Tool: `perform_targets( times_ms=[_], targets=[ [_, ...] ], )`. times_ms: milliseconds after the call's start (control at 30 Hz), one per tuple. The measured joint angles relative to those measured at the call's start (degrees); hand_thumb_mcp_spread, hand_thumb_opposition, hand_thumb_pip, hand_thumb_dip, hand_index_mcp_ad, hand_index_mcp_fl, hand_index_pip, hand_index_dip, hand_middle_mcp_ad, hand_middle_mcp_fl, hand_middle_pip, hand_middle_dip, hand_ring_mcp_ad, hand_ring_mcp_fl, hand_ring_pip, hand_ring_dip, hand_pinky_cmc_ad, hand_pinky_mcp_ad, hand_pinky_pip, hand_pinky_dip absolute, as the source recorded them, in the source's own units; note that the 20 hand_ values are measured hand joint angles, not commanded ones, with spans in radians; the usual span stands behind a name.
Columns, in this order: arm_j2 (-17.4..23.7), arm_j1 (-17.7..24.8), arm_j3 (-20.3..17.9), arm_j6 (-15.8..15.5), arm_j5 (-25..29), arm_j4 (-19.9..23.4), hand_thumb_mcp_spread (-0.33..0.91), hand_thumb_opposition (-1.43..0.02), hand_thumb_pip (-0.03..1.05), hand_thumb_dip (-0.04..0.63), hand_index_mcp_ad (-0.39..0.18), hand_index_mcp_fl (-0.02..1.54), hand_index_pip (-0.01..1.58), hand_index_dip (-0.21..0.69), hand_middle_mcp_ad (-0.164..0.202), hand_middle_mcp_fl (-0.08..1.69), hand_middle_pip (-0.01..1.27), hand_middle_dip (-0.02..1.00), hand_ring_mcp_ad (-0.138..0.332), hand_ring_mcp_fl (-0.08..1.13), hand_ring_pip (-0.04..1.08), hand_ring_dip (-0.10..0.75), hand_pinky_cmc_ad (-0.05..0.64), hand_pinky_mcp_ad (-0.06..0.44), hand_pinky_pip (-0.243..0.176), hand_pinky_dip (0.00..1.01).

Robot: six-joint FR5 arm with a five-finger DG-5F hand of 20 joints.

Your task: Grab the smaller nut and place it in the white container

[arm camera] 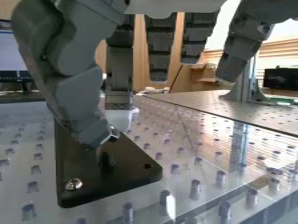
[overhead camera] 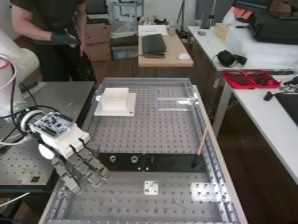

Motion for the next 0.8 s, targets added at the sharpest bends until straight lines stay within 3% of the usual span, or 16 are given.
perform_targets(
  times_ms=[600, 800],
  targets=[
    [8.22, 1.77, 0.88, -3.34, -3.96, -4.81, 0.43, -0.87, 0.65, 0.253, -0.133, 0.35, 1.49, 0.140, 0.066, 0.20, 0.13, 0.24, 0.113, 0.00, 0.09, 0.110, 0.379, 0.295, -0.012, 0.32],
    [10.54, 3.41, 1.70, -3.45, -6.82, -8.57, 0.43, -0.87, 0.65, 0.253, -0.133, 0.35, 1.49, 0.140, 0.068, 0.20, 0.13, 0.24, 0.113, 0.00, 0.09, 0.110, 0.379, 0.295, -0.012, 0.32]
  ],
)
